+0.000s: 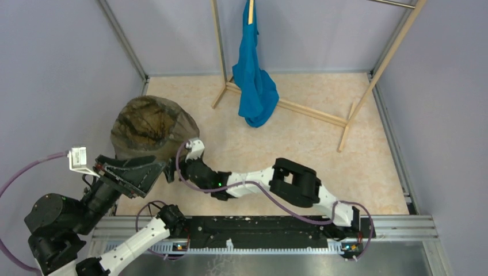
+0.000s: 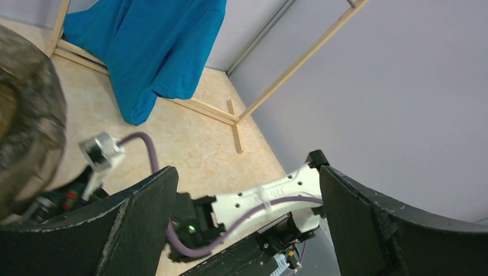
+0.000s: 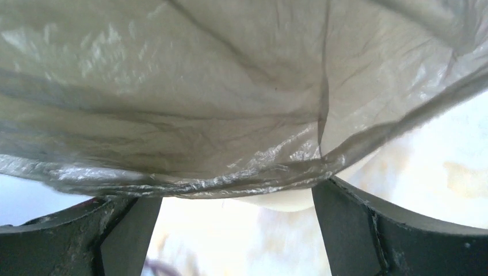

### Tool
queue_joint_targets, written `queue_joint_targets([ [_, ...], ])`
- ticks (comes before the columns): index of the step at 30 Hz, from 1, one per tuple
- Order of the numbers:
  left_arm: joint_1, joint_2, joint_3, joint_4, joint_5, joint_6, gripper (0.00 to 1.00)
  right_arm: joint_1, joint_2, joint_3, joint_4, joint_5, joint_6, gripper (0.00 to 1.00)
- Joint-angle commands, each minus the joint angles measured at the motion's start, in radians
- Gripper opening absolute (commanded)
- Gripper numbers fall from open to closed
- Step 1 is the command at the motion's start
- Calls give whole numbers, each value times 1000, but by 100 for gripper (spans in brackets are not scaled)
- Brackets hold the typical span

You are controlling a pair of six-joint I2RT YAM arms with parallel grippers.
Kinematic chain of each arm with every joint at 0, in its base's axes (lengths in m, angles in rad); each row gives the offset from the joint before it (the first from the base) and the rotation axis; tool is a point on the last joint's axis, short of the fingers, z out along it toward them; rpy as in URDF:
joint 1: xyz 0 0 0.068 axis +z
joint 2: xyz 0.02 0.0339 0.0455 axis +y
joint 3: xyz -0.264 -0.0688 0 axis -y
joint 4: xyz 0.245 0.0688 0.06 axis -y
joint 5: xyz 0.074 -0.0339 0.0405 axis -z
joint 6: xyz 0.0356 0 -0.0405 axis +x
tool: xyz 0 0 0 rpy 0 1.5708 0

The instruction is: Put the trash bags into the trash bin

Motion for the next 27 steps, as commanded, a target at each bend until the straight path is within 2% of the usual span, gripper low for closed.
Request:
queue_joint_targets([
  [1,1,29,-10,44,23,-17,99,-116,140,316,-117,-19,-52,96],
  [6,1,19,-40,95,52,-46,99,-175,301,625,-306,-39,-116,97],
  [9,4,12,-66,122,69,-67,99,-184,274,654,-421,-49,-160,98],
  [11,7,3,-89,138,72,-76,99,-174,152,500,-412,-74,-168,99],
  [15,10,-11,-141,175,64,-86,99,-128,-186,60,-335,-210,-229,99],
  [17,12,-9,-167,199,65,-86,99,-99,-351,-153,-370,-238,-235,99],
  [20,13,9,-197,226,65,-73,99,-57,-611,-386,-442,-239,-214,99],
  [23,13,43,-213,248,48,-49,99,-30,-903,-535,-564,-200,-205,99],
  [27,13,89,-242,307,32,-25,99,-28,-1208,-542,-907,-1,-206,99],
])
